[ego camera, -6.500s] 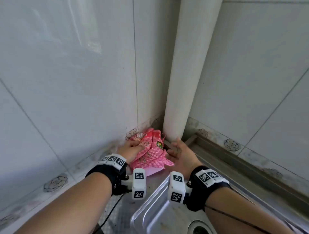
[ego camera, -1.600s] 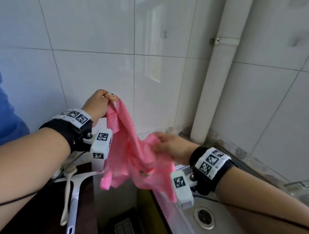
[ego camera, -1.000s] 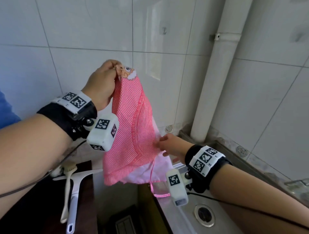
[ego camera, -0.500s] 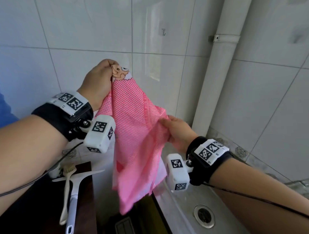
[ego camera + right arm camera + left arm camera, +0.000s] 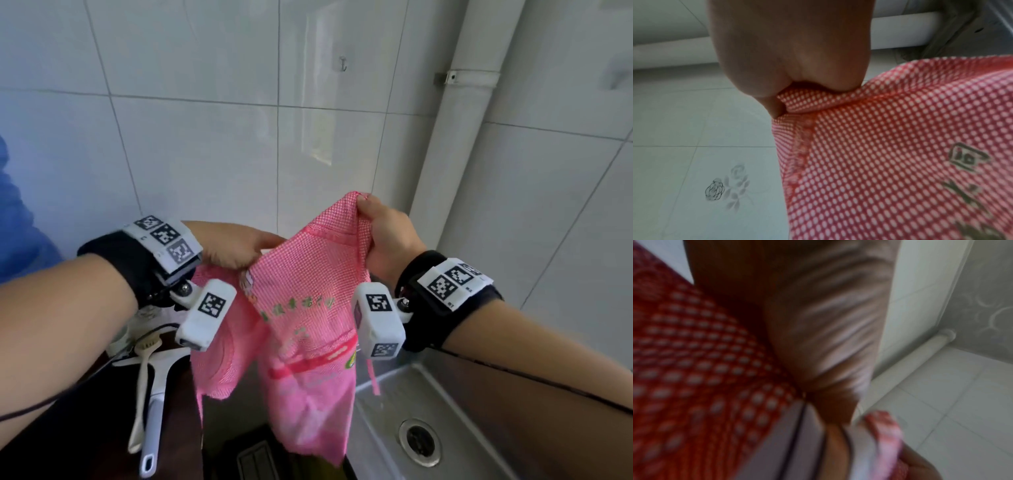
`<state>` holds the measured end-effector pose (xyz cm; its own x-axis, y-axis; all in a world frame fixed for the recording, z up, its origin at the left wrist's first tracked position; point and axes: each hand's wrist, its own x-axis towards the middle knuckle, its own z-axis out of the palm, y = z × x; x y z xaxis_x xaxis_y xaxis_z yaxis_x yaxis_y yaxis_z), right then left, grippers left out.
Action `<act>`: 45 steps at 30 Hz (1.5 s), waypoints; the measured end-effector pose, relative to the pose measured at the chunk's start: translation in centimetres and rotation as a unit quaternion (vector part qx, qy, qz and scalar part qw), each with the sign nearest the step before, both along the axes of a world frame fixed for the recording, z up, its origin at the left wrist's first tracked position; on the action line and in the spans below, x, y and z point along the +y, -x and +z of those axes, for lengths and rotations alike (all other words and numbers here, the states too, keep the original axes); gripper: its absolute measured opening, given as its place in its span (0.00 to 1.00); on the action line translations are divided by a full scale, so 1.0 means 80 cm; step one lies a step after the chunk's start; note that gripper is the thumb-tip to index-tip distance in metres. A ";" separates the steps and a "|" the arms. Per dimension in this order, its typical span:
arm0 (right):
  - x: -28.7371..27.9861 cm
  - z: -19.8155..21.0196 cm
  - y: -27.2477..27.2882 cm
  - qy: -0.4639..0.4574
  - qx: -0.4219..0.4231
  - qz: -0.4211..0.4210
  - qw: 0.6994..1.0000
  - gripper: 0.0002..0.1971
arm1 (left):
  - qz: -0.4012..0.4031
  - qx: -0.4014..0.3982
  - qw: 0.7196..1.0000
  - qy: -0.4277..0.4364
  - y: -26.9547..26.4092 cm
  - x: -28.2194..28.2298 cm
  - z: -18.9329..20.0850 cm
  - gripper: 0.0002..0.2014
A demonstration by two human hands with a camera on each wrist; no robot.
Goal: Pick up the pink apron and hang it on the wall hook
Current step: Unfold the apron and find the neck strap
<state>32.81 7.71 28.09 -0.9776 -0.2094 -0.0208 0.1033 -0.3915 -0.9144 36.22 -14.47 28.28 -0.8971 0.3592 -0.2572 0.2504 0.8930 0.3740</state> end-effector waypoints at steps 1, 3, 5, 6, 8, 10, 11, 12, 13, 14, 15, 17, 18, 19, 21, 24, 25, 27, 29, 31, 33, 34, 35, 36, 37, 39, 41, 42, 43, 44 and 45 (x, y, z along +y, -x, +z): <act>0.000 0.000 -0.002 -0.010 0.008 0.021 1.000 0.14 | -0.005 -0.028 0.999 -0.031 -0.002 0.002 -0.004 0.28; -0.002 -0.001 -0.008 -0.063 0.037 0.065 0.995 0.13 | -0.016 -0.078 0.993 -0.089 -0.005 0.008 -0.011 0.37; -0.006 -0.003 -0.013 -0.141 0.079 0.083 0.983 0.11 | -0.019 -0.053 0.991 -0.121 -0.004 0.018 -0.015 0.39; -0.008 -0.005 -0.014 -0.172 0.102 0.079 0.977 0.10 | -0.016 -0.033 0.988 -0.147 -0.004 0.023 -0.016 0.35; -0.013 -0.008 -0.016 -0.193 0.135 0.072 0.969 0.06 | -0.004 -0.030 0.968 -0.248 -0.004 0.028 -0.018 0.26; -0.015 -0.010 -0.017 -0.184 0.147 0.067 0.970 0.03 | 0.015 -0.054 0.940 -0.335 -0.001 0.031 -0.022 0.22; -0.015 -0.010 -0.018 -0.181 0.147 0.062 0.970 0.03 | 0.023 -0.061 0.928 -0.366 -0.001 0.032 -0.023 0.21; -0.013 -0.009 -0.017 -0.178 0.146 0.053 0.972 0.04 | 0.029 -0.065 0.918 -0.391 0.000 0.032 -0.025 0.21; -0.011 -0.008 -0.017 -0.175 0.145 0.040 0.973 0.04 | 0.036 -0.066 0.912 -0.404 0.003 0.030 -0.026 0.23; -0.008 -0.007 -0.016 -0.169 0.143 0.027 0.975 0.05 | 0.038 -0.068 0.907 -0.414 0.005 0.027 -0.027 0.27; -0.005 -0.007 -0.015 -0.160 0.140 0.015 0.977 0.05 | 0.040 -0.076 0.904 -0.420 0.006 0.024 -0.028 0.30; 0.000 -0.006 -0.014 -0.136 0.130 -0.011 0.982 0.05 | 0.050 -0.104 0.896 -0.429 0.006 0.017 -0.028 0.33; 0.002 -0.005 -0.013 -0.123 0.123 -0.030 0.984 0.05 | 0.054 -0.104 0.900 -0.419 0.006 0.013 -0.028 0.34; 0.005 -0.005 -0.011 -0.114 0.117 -0.053 0.985 0.04 | 0.056 -0.088 0.913 -0.393 0.006 0.010 -0.028 0.36; 0.012 -0.005 -0.003 -0.098 0.104 -0.098 0.985 0.04 | 0.073 -0.032 0.932 -0.352 0.009 -0.001 -0.029 0.40; 0.025 -0.011 0.008 -0.082 0.078 -0.155 0.981 0.03 | 0.127 0.024 0.926 -0.355 0.017 -0.023 -0.032 0.36; 0.029 -0.015 0.011 -0.083 0.072 -0.173 0.979 0.03 | 0.138 0.028 0.922 -0.362 0.017 -0.030 -0.033 0.32; 0.040 -0.020 0.014 -0.097 0.053 -0.212 0.971 0.04 | 0.156 0.036 0.916 -0.368 0.019 -0.045 -0.034 0.31; 0.051 -0.023 0.018 -0.140 0.030 -0.246 0.959 0.06 | 0.171 0.049 0.910 -0.375 0.016 -0.058 -0.034 0.36; 0.055 -0.029 0.024 -0.181 0.011 -0.236 0.955 0.06 | 0.193 0.042 0.889 -0.413 0.014 -0.060 -0.029 0.35; 0.048 -0.037 0.022 -0.214 -0.022 -0.165 0.963 0.07 | 0.204 0.057 0.862 -0.461 0.011 -0.048 -0.020 0.19; 0.040 -0.041 0.018 -0.227 -0.044 -0.122 0.965 0.08 | 0.211 0.073 0.858 -0.462 0.009 -0.040 -0.015 0.11; 0.032 -0.044 0.012 -0.230 -0.066 -0.075 0.968 0.07 | 0.217 0.094 0.860 -0.453 0.011 -0.034 -0.011 0.11; 0.020 -0.046 0.004 -0.217 -0.090 -0.022 0.972 0.08 | 0.216 0.116 0.864 -0.439 0.014 -0.030 -0.007 0.15; 0.006 -0.046 -0.007 -0.188 -0.112 0.033 0.975 0.09 | 0.207 0.133 0.872 -0.423 0.013 -0.023 -0.003 0.21; -0.023 -0.040 -0.039 -0.135 -0.124 0.122 0.975 0.10 | 0.188 0.155 0.883 -0.402 0.012 -0.012 0.006 0.29; -0.046 -0.038 -0.062 -0.177 -0.080 0.180 0.964 0.05 | 0.173 0.171 0.892 -0.382 0.011 0.001 0.013 0.27; -0.053 -0.036 -0.070 -0.225 -0.043 0.180 0.957 0.10 | 0.154 0.180 0.899 -0.368 0.010 0.008 0.016 0.20; -0.058 -0.035 -0.072 -0.272 -0.008 0.150 0.951 0.20 | 0.134 0.187 0.908 -0.349 0.008 0.014 0.018 0.12; -0.060 -0.034 -0.071 -0.302 0.024 0.093 0.949 0.29 | 0.121 0.191 0.916 -0.333 0.008 0.018 0.019 0.08; -0.061 -0.030 -0.069 -0.308 0.053 0.023 0.950 0.36 | 0.107 0.185 0.921 -0.324 0.008 0.021 0.019 0.06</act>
<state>38.30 2.86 25.68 -0.9710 -0.2323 -0.0559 0.0025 0.2243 -0.9745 35.62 -12.76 29.78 -0.9484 0.1336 0.2874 0.3118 0.5562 0.7703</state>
